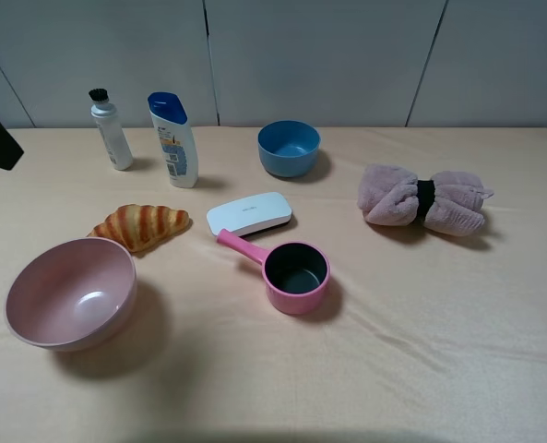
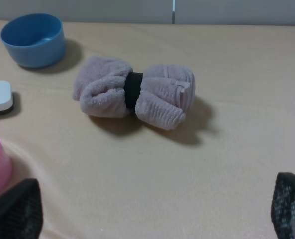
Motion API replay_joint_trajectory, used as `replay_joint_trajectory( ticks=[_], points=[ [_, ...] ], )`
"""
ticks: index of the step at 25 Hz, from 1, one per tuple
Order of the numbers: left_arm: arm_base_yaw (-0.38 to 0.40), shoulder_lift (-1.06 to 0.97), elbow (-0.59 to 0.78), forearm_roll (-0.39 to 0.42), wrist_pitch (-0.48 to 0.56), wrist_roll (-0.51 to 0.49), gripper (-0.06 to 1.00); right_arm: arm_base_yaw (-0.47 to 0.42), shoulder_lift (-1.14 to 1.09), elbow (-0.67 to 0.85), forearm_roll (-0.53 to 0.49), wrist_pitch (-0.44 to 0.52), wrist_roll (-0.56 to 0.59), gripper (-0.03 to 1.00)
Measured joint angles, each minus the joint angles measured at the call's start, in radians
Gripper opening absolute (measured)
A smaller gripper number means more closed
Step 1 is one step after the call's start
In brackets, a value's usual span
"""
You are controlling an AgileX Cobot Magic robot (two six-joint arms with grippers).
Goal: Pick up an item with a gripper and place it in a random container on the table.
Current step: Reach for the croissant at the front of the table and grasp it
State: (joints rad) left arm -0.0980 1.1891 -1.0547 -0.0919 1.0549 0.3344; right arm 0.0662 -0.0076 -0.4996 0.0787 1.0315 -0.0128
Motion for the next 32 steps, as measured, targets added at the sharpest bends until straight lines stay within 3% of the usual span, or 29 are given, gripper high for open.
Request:
replay_joint_trajectory(
  ticks=[10,23,32],
  points=[
    [-0.007,0.232,-0.074,0.001,-0.011,0.112,1.0,0.0,0.0,0.0,0.0,0.0,0.0,0.69],
    [-0.077,0.455,-0.081,0.049,-0.168,0.162,1.0,0.0,0.0,0.0,0.0,0.0,0.0,0.69],
    [-0.085,0.591,-0.158,0.05,-0.189,0.265,1.0,0.0,0.0,0.0,0.0,0.0,0.0,0.69]
  ],
)
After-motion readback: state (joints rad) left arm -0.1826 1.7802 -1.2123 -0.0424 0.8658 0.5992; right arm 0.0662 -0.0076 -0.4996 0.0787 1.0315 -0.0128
